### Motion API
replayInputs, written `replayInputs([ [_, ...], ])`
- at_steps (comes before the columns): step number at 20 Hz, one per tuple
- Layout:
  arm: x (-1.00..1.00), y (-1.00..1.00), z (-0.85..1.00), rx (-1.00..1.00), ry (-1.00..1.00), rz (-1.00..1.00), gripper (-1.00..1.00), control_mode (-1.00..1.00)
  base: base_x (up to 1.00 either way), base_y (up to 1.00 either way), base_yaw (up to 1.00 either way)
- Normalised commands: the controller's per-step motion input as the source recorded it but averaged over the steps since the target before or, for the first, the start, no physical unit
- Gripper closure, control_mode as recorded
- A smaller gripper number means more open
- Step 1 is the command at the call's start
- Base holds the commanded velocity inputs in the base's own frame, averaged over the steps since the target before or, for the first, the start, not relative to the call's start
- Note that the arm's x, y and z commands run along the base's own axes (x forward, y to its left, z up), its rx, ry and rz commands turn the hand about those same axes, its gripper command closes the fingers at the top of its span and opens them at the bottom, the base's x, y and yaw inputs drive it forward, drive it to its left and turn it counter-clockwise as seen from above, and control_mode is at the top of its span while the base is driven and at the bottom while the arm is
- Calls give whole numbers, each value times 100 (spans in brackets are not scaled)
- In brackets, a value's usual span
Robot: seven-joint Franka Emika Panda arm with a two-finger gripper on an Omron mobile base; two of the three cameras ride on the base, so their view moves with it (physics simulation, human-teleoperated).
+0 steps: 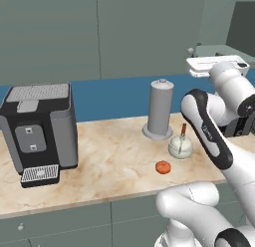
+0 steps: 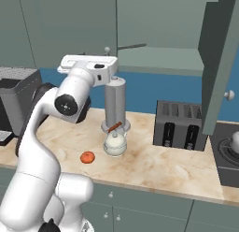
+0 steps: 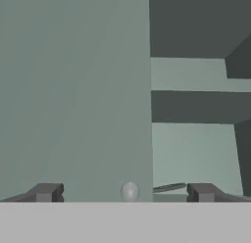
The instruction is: Pick the pan from the cabinet and place it on the stove. Then turn on the stove burner for the pan.
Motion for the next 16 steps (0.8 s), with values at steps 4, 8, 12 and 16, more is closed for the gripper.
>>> replayInputs([
  [4, 28, 0, -9, 7, 0, 0, -100, -100, 0, 0, 0],
  [8, 31, 0, -2, 8, -1, 0, -100, -100, 0, 0, 0],
  [12, 30, 0, -5, 7, -1, 0, -100, -100, 0, 0, 0],
  [16, 25, 0, -8, 6, -1, 0, -100, -100, 0, 0, 0],
])
